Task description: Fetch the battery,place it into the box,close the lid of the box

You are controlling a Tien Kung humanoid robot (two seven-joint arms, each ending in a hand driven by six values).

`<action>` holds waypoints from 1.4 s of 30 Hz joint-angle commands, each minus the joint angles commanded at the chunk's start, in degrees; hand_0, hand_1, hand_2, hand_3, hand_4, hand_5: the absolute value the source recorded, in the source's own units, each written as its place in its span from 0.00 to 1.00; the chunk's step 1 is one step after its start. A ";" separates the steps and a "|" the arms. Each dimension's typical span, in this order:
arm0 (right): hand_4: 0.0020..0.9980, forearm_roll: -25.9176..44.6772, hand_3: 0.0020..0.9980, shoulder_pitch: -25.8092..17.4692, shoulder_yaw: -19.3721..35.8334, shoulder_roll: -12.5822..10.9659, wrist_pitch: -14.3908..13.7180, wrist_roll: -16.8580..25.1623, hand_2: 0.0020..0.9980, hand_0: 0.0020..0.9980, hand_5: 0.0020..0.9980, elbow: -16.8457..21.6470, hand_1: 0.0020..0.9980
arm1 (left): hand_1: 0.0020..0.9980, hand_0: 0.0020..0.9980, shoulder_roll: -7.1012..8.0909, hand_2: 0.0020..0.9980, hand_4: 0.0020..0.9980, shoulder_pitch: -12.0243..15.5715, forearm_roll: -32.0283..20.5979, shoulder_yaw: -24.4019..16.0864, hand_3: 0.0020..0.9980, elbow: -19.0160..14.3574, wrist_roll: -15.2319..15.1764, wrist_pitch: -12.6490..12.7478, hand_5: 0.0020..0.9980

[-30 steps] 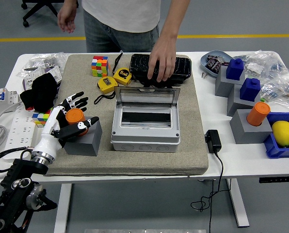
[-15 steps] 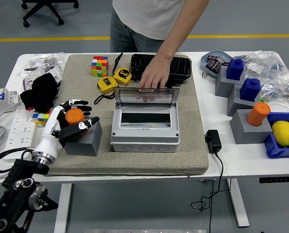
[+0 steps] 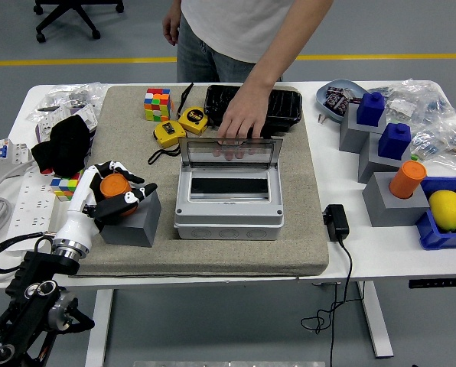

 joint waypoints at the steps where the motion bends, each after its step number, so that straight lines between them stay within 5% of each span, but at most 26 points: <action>1: 1.00 -0.01 0.75 0.01 0.05 -0.01 -0.01 0.00 0.72 0.78 1.00 0.00 0.71 | 0.20 0.13 -0.01 0.16 1.00 -0.02 0.00 0.03 0.12 0.01 -0.11 0.24 0.00; 29: 1.00 -0.27 0.75 -0.16 0.13 0.01 0.03 -0.08 0.72 0.78 1.00 0.00 0.71 | 0.02 0.03 0.39 0.06 1.00 -0.64 -1.77 -0.42 0.03 -1.23 -2.95 5.57 0.02; 31: 1.00 -0.26 0.75 -0.17 0.13 0.01 0.04 -0.07 0.72 0.78 1.00 0.00 0.71 | 0.00 0.02 0.43 0.04 1.00 -0.77 -1.99 -0.44 0.02 -1.65 -2.89 5.81 0.09; 42: 1.00 -0.10 0.75 -0.09 0.03 -0.05 0.03 -0.06 0.72 0.78 1.00 0.00 0.71 | 0.00 0.03 1.99 0.03 1.00 -1.55 2.83 2.13 0.01 -6.96 -1.89 9.72 0.12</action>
